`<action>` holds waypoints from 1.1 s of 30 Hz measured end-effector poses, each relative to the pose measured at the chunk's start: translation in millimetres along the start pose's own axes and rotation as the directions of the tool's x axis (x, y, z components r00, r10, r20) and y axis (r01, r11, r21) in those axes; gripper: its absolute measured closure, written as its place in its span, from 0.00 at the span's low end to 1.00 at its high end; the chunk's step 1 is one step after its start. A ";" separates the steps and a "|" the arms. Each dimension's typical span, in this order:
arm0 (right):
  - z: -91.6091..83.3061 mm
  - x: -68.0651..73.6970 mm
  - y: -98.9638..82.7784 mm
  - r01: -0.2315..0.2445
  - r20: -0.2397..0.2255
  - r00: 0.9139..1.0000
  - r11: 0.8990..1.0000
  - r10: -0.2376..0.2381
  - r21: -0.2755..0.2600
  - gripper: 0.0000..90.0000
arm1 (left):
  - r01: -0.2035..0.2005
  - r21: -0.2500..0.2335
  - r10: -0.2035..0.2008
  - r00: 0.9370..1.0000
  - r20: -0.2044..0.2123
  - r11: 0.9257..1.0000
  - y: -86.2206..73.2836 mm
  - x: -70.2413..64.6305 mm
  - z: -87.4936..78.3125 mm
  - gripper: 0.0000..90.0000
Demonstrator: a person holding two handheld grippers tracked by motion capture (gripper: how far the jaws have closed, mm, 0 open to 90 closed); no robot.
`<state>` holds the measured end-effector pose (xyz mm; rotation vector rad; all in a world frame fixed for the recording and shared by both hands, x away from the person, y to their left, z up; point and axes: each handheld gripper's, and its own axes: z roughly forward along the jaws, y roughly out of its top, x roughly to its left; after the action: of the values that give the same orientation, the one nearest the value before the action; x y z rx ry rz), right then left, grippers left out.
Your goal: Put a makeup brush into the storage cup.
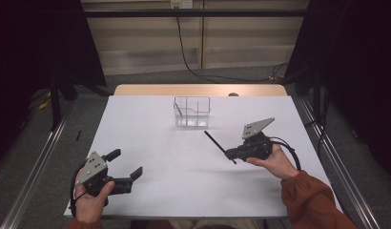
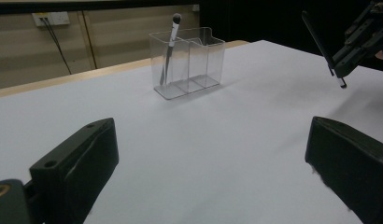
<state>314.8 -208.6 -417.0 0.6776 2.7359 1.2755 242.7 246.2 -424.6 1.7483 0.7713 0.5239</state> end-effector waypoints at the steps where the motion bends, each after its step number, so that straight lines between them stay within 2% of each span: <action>1: 0.9 1.5 1.3 0.004 -0.002 1.000 1.000 -0.004 0.003 0.93 | -0.005 0.001 0.005 1.000 0.003 1.000 0.8 -0.9 0.8 0.03; 3: 2.2 3.9 3.9 0.010 -0.017 1.000 1.000 -0.010 -0.002 0.93 | -0.009 0.003 0.009 1.000 0.006 1.000 2.1 -1.6 2.2 0.03; 5: 3.6 6.9 6.7 0.022 -0.025 0.999 1.000 -0.022 0.005 0.93 | 0.010 0.009 -0.010 1.000 0.008 1.000 3.2 -1.2 5.1 0.03; 7: 5.5 9.4 9.0 0.032 -0.034 0.999 0.999 -0.032 0.008 0.93 | 0.002 0.016 -0.002 1.000 0.013 1.000 4.0 -0.7 7.1 0.03; 17: 20.0 17.8 24.0 0.115 -0.082 0.991 0.989 -0.108 0.093 0.93 | -0.013 0.017 0.012 0.999 0.040 1.000 10.0 -2.7 13.7 0.03; 18: 21.1 18.0 25.4 0.123 -0.088 0.990 0.988 -0.114 0.096 0.93 | -0.009 0.021 0.008 0.999 0.046 1.000 10.7 -3.4 14.1 0.03; 20: 22.1 19.3 28.0 0.132 -0.098 0.988 0.985 -0.121 0.107 0.93 | -0.006 0.035 0.003 0.996 0.084 0.999 12.4 -4.0 14.8 0.03; 22: 23.0 20.5 30.1 0.144 -0.105 0.986 0.983 -0.132 0.117 0.93 | -0.011 0.036 0.008 0.997 0.078 0.999 13.6 -5.6 16.2 0.03; 28: 25.1 24.5 34.6 0.190 -0.128 0.977 0.965 -0.168 0.182 0.93 | -0.041 0.046 0.037 0.995 0.092 0.998 19.7 -9.1 19.9 0.03; 33: 26.1 26.3 40.7 0.223 -0.150 0.970 0.946 -0.191 0.234 0.93 | -0.066 0.069 0.057 0.990 0.127 0.995 26.2 -13.4 25.8 0.03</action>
<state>311.8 -156.2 -400.4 0.3161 3.0049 0.9720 257.4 214.5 -407.0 1.8586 0.6567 0.4280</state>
